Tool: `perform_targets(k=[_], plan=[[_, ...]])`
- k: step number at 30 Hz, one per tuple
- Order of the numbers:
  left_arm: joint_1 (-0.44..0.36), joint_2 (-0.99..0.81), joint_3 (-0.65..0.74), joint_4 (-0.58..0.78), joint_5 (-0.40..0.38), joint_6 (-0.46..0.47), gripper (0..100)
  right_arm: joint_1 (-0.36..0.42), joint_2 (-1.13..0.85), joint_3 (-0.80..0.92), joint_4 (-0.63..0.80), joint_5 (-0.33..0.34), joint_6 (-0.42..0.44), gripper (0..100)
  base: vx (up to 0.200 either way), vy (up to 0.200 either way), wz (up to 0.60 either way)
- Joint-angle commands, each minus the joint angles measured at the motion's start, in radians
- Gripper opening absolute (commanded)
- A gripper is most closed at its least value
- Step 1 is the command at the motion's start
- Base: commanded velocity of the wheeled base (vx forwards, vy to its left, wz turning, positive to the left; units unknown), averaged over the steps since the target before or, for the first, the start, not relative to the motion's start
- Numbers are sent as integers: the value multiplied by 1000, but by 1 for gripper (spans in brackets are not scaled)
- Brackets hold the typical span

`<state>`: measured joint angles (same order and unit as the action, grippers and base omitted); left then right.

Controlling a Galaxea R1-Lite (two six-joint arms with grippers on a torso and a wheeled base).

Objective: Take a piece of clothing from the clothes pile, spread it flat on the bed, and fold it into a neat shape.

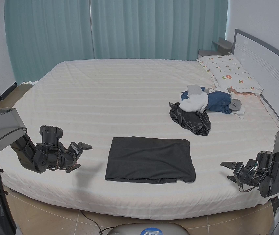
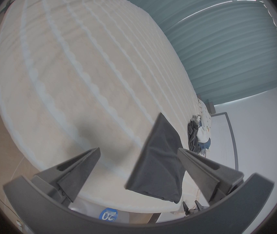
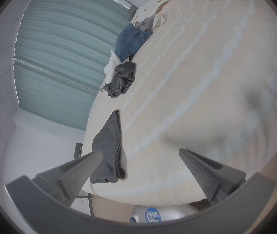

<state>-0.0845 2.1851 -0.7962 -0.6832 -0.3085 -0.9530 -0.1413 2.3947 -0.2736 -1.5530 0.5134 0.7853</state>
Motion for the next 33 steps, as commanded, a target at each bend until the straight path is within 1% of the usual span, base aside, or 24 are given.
perform_targets(k=[1,6,7,9,13,14,22,29,33], plan=[[-49,-1,-9,-1,8,8,100,0,0,4,-12,0,0,100,0,0,0],[-67,10,-67,4,2,17,100,0,1,7,-12,2,0,100,0,0,0],[-67,28,-113,11,-6,62,100,0,1,7,-12,2,-3,100,0,0,0],[-69,64,-140,11,-9,137,100,0,1,7,-12,2,-3,100,0,0,0],[-72,148,-155,8,-7,318,100,0,3,8,-12,2,-11,100,0,0,0],[-72,163,-161,8,-7,347,100,0,3,8,-12,2,-12,100,0,0,0],[-90,216,-212,10,3,379,100,0,3,8,-12,2,-14,100,0,0,0],[-107,245,-245,11,3,381,100,2,18,8,-12,0,-63,100,0,0,0],[-106,265,-273,11,6,378,100,2,21,8,-12,2,-64,100,0,0,0]])
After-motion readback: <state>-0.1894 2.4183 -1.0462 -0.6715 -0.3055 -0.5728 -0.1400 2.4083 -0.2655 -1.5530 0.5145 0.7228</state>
